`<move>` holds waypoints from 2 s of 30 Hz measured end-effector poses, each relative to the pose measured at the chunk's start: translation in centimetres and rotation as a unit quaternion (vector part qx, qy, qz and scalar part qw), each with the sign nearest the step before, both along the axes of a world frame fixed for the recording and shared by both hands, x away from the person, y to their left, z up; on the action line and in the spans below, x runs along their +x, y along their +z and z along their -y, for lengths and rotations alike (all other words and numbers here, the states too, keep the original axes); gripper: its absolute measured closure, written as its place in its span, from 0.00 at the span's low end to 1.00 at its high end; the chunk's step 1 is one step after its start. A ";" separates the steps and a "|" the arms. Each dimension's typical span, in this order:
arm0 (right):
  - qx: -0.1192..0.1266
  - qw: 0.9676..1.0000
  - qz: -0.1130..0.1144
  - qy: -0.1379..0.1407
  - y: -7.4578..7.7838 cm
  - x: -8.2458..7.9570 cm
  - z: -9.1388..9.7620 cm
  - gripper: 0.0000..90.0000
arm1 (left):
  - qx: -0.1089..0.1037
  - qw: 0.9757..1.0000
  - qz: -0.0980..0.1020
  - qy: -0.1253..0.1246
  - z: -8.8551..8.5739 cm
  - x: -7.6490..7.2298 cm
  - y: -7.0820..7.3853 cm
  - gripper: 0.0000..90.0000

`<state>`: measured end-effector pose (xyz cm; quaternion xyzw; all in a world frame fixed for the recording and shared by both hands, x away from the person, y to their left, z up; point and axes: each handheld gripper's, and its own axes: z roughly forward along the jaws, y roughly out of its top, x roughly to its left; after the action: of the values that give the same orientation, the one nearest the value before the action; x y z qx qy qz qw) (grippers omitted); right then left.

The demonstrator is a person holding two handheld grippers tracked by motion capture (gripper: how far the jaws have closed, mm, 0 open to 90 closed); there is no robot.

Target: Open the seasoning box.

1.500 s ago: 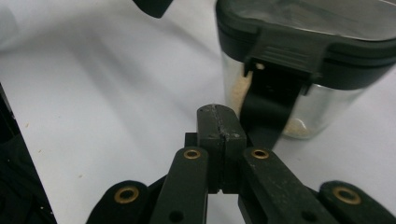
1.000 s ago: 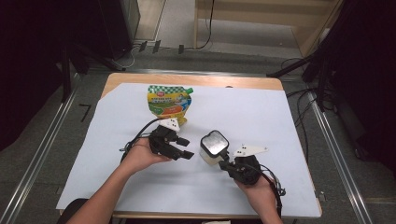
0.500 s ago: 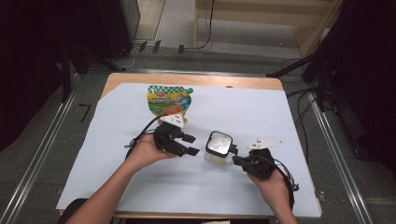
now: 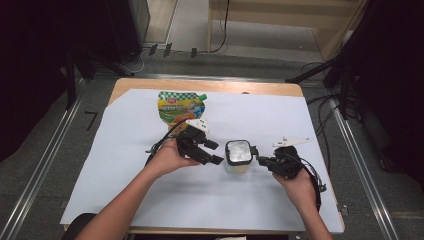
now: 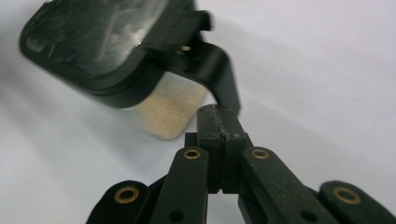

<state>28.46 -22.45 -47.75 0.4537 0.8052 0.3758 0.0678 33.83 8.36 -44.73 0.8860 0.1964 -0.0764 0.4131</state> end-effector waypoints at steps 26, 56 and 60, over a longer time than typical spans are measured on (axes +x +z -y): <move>-0.016 1.000 0.005 -0.026 -1.0 2.2 -2.3 1.00 | 0.008 1.000 0.015 -0.024 1.0 -0.1 -1.2 0.23; -0.020 0.999 0.014 -0.021 -1.0 1.8 -3.9 1.00 | 0.003 0.998 0.063 -0.007 1.2 -0.9 -1.6 0.17; -0.016 0.999 0.019 -0.022 -0.9 1.8 -3.8 1.00 | 0.002 0.998 0.064 -0.006 1.2 -0.9 -1.5 0.17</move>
<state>30.22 -18.61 -48.61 0.4628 0.7997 0.3698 0.0980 32.90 7.11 -46.20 0.8909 0.1641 -0.0216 0.4230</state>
